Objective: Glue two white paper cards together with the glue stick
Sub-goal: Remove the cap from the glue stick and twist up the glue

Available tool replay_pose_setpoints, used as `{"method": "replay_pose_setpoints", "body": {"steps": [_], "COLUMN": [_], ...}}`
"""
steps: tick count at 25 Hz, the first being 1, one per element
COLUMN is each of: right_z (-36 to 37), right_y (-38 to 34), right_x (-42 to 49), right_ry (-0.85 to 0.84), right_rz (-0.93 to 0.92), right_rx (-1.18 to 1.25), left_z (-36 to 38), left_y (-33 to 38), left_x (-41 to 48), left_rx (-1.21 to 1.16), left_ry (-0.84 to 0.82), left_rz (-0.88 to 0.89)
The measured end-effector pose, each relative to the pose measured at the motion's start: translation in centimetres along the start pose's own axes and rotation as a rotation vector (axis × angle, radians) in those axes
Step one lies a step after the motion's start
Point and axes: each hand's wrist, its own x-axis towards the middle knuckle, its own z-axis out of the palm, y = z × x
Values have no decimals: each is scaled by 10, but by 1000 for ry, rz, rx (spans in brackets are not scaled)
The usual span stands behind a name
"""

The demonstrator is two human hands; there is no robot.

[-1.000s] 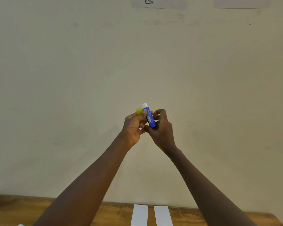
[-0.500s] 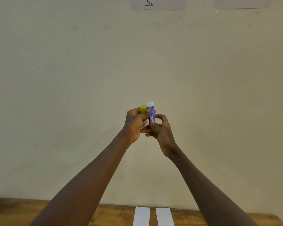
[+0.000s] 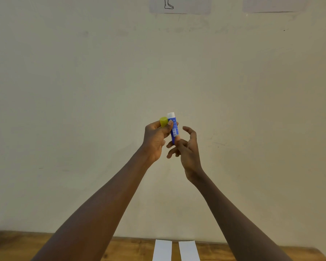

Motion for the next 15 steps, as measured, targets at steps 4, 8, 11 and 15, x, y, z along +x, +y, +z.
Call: {"method": "replay_pose_setpoints", "body": {"steps": [4,8,11,15], "right_z": [4,4,1,1], "right_y": [1,-2,-5,-4], "right_x": [1,3,1,3], "right_ry": [123,191,-4,166], "right_rz": [-148,-246,-112,-115], "right_rx": [-241,-417,-131,-211], "left_z": [5,6,2,4], "left_y": [-2,0,-1,-3], "left_x": [-2,0,1,0], "left_rx": [-64,-63,-83,-83], "left_ry": [41,66,63,92], "left_rz": [7,46,29,48]}}
